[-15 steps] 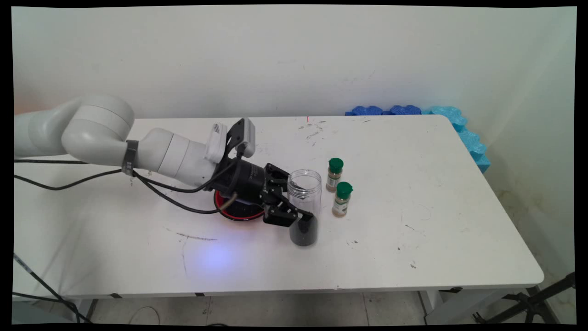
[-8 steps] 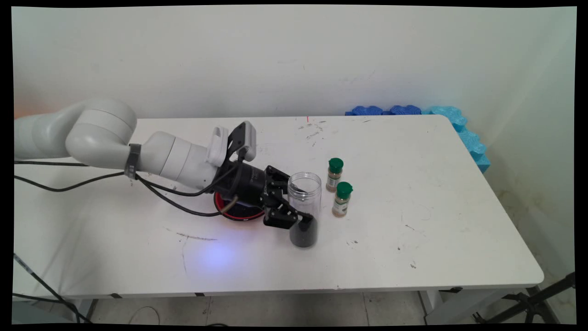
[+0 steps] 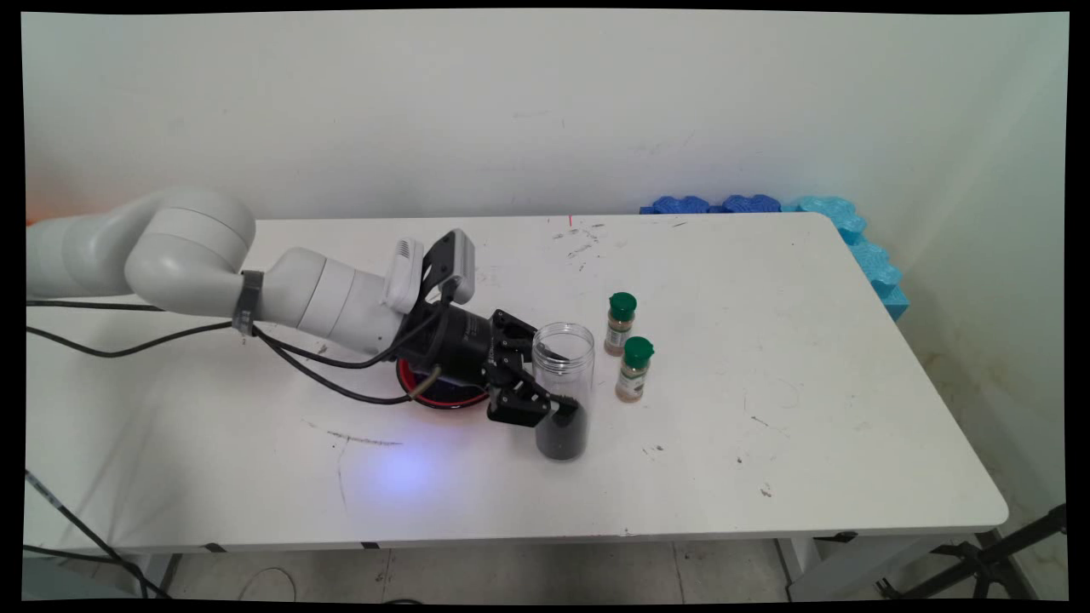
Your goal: Place the picked object on the table
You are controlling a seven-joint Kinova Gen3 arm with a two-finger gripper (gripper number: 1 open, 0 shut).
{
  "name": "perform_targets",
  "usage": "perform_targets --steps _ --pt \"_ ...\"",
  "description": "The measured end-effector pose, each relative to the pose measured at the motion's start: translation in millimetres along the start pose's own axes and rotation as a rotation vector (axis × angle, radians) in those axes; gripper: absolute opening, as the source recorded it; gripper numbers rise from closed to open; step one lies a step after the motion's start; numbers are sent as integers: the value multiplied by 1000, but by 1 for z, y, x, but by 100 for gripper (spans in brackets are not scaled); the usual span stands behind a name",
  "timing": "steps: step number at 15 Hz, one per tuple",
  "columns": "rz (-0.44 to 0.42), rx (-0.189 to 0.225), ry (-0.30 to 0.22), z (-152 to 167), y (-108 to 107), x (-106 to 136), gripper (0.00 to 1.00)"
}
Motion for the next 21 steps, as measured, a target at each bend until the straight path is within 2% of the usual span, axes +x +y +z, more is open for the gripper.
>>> perform_targets --steps 18,19,21 --pt "16 6 -7 2 -1 -8 0" --pt "15 7 -7 2 -1 -8 100" --pt "13 8 -7 1 -1 -8 100"
